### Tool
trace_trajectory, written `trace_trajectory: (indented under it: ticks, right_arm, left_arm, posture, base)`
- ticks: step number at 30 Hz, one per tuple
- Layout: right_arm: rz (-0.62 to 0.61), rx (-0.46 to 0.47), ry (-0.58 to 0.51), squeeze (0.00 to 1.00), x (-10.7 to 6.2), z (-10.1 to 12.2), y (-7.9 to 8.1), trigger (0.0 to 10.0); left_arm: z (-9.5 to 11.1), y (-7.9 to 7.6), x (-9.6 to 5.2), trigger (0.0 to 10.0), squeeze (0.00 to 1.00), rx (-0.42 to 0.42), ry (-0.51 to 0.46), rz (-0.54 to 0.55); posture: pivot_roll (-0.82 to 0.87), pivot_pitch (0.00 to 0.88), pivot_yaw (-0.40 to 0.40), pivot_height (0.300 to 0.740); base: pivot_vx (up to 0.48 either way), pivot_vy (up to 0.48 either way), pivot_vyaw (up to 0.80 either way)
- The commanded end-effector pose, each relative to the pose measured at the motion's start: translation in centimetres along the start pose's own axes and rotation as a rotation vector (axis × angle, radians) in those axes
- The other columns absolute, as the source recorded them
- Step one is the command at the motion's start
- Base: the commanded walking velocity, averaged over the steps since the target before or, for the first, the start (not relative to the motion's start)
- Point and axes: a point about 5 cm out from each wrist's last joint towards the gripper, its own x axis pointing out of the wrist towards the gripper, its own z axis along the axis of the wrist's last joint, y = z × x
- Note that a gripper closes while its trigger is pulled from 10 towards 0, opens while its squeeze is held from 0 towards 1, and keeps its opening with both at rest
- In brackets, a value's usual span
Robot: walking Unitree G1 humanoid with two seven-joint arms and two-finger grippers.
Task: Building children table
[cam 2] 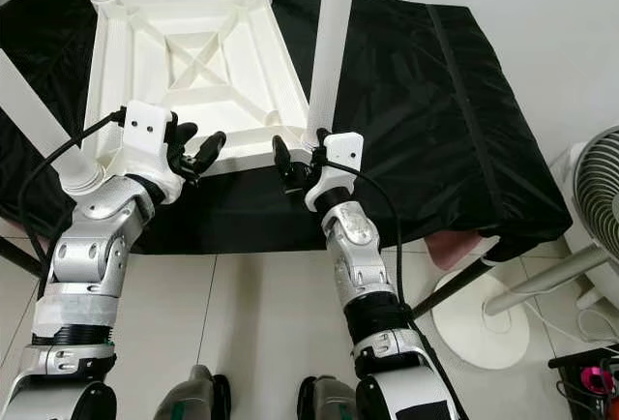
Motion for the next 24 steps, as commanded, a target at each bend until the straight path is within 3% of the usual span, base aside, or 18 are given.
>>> trace_trajectory:
  ticks: [1,4,5,9,14,19,20,24]
  right_arm:
    - [-0.008,-0.004,-0.002,0.00,-0.4,0.1,-0.2,10.0]
    - [0.008,-0.001,-0.021,0.00,-1.1,0.4,-0.2,10.0]
    - [0.023,0.005,-0.047,0.00,-2.2,1.0,-0.4,10.0]
    - [0.034,-0.011,-0.064,0.00,-3.8,1.5,-0.8,10.0]
    - [0.012,-0.044,-0.056,0.00,-4.7,1.5,-1.3,10.0]
    - [-0.127,-0.144,-0.040,0.00,-6.3,1.7,-3.3,10.0]
    - [-0.200,-0.188,-0.030,0.00,-6.7,1.8,-4.0,10.0]
    - [-0.275,-0.207,-0.019,0.00,-7.0,1.7,-4.6,10.0]
  left_arm:
    - [-0.4,0.2,-0.3,10.0,0.00,0.002,0.022,0.068]
    - [-0.4,0.7,-0.6,10.0,0.00,-0.013,0.024,0.094]
    - [-0.3,1.4,-1.0,10.0,0.00,-0.024,0.017,0.136]
    - [-0.2,2.1,-1.5,10.0,0.00,-0.017,0.005,0.183]
    - [-0.2,2.4,-1.8,10.0,0.00,0.001,0.006,0.219]
    - [0.0,2.5,-2.5,10.0,0.00,0.041,-0.022,0.252]
    - [-0.2,2.2,-2.7,10.0,0.00,0.074,-0.019,0.250]
    - [-0.5,1.9,-2.8,10.0,0.00,0.087,-0.017,0.242]
  posture:
    - [-0.02,0.105,-0.015,0.740]
    - [-0.02,0.106,-0.016,0.740]
    - [-0.02,0.121,-0.014,0.740]
    - [-0.01,0.134,-0.010,0.740]
    - [-0.01,0.136,-0.006,0.740]
    - [-0.01,0.139,0.010,0.740]
    - [-0.02,0.136,0.014,0.740]
    - [-0.02,0.134,0.018,0.740]
  base:
    - [0.000,0.000,0.00]
    - [0.000,0.000,0.00]
    - [0.000,0.000,0.00]
    - [0.000,0.000,0.00]
    - [0.000,0.000,0.00]
    - [0.000,0.000,0.00]
    - [0.000,0.000,0.00]
    - [0.000,0.000,0.00]
